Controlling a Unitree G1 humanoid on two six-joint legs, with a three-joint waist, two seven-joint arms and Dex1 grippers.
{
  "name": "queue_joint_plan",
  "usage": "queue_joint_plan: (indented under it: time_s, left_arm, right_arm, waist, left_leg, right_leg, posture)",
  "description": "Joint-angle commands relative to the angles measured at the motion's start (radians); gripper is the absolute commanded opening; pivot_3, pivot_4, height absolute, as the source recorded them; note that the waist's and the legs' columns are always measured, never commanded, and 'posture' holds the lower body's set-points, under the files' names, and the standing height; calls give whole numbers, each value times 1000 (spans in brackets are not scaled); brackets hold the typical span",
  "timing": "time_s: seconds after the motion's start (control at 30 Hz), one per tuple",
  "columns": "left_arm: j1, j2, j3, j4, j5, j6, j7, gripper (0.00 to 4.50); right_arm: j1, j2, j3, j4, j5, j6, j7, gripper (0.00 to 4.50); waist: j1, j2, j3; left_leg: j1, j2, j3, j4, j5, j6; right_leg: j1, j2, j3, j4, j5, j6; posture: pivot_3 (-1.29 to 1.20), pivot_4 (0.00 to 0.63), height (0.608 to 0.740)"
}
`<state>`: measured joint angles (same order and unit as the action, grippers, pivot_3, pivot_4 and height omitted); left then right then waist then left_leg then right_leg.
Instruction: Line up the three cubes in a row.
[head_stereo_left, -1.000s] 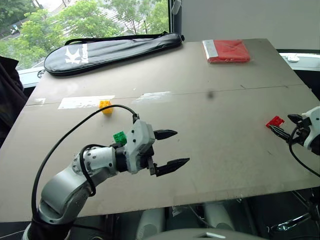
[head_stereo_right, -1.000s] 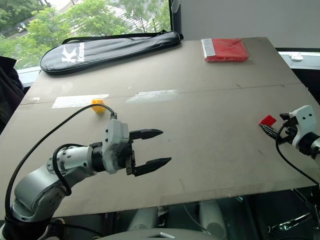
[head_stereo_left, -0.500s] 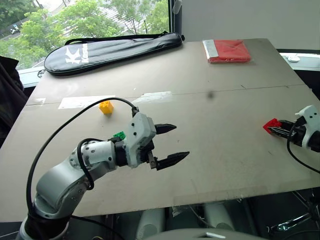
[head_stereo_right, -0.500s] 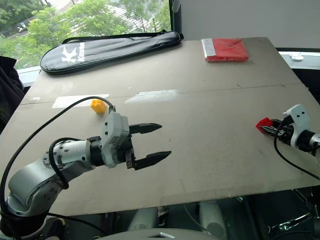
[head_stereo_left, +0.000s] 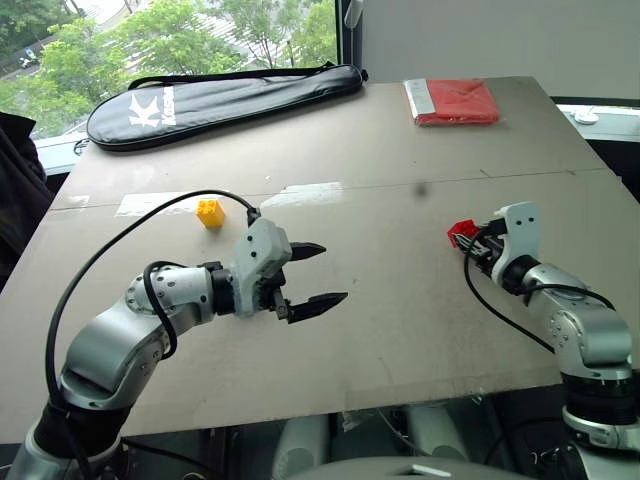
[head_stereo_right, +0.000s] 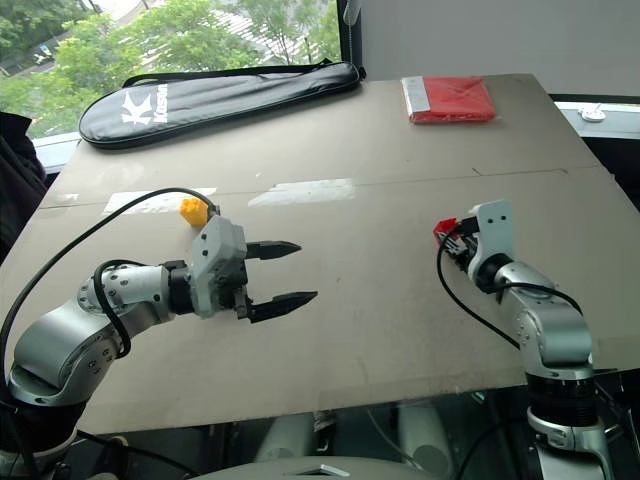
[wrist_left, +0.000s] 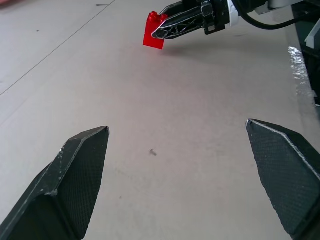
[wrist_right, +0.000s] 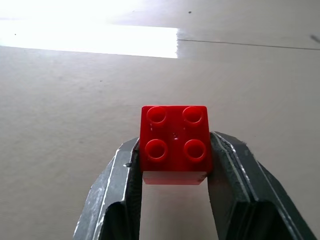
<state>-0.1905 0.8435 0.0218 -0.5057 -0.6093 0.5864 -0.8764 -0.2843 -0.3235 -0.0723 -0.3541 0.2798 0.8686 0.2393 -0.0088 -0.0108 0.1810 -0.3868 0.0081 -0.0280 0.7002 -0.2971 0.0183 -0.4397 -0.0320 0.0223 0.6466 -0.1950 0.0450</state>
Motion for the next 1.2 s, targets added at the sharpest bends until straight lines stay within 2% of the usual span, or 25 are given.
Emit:
queue_joint_plan:
  time_s: [0.03, 0.13, 0.27, 0.33, 0.43, 0.67, 0.73, 0.77, 0.9, 1.2]
  left_arm:
    - [-24, 14, 3, 56, 58, -92, -65, 4500]
    - [-26, 11, 10, 93, 82, -129, -98, 4500]
    - [-29, 2, 7, 123, 112, -169, -121, 4500]
    - [-33, -9, 3, 129, 119, -178, -123, 4500]
    - [-39, -23, -1, 130, 123, -183, -124, 4500]
    - [-41, -33, 1, 129, 120, -184, -140, 4500]
    - [-44, -37, 0, 130, 119, -182, -143, 4500]
    - [-46, -39, 0, 131, 117, -182, -144, 4500]
    - [-49, -42, -2, 136, 117, -176, -155, 4500]
    - [28, -34, 59, 112, 95, -156, -142, 4500]
  right_arm:
    - [-52, 45, 49, -31, -59, 82, -107, 1282]
    - [-90, 86, 78, -73, -57, 187, -141, 1282]
    - [-108, 114, 124, -150, -94, 322, -202, 1282]
    - [-107, 166, 138, -173, -102, 358, -237, 1282]
    - [-103, 217, 163, -184, -109, 382, -252, 1282]
    - [-129, 250, 151, -162, -127, 350, -256, 1282]
    - [-131, 257, 149, -159, -127, 345, -253, 2303]
    - [-131, 259, 149, -159, -129, 344, -252, 2623]
    - [-132, 261, 148, -158, -133, 339, -251, 4476]
    - [-121, 214, 155, -213, -132, 354, -215, 4476]
  waist:
    - [-2, 0, 0]
    - [-7, 0, 0]
    - [-7, 0, 0]
    - [-7, 0, 0]
    - [-8, 0, 0]
    - [-10, 0, 0]
    - [-10, 0, 0]
    - [-10, 0, 0]
    - [-10, 0, 0]
    - [-14, 0, 0]
  left_leg:
    - [-2, 0, 0, 0, 0, 0]
    - [-8, -1, 2, 0, 0, 0]
    - [-10, -1, -1, 0, 0, 0]
    - [-10, -1, -3, -1, 0, 0]
    - [-10, -1, -4, -1, 0, 0]
    - [-10, -1, -3, -1, 0, 0]
    - [-10, -1, -4, -1, 0, 0]
    - [-10, -1, -4, -1, 0, 0]
    - [-10, -1, -4, -1, 0, 0]
    - [-10, -1, -4, -1, 0, 0]
  right_leg:
    - [-1, -1, 0, -1, 0, 0]
    - [-7, -2, 1, -2, 3, -2]
    - [-8, -2, -2, -2, 4, -1]
    - [-8, -2, -4, -2, 4, -1]
    - [-8, -1, -4, -2, 4, 0]
    - [-8, -2, -4, -1, 4, 1]
    - [-8, -1, -4, -1, 4, 1]
    - [-8, -1, -5, -1, 5, 1]
    - [-8, -2, -5, -1, 5, 0]
    - [-8, -1, -5, -1, 5, 0]
  posture:
    - [0, 150, 701]
    - [0, 150, 701]
    - [0, 150, 701]
    - [0, 150, 701]
    - [0, 150, 701]
    - [0, 150, 701]
    - [0, 150, 701]
    - [0, 150, 701]
    - [0, 150, 701]
    - [0, 150, 701]
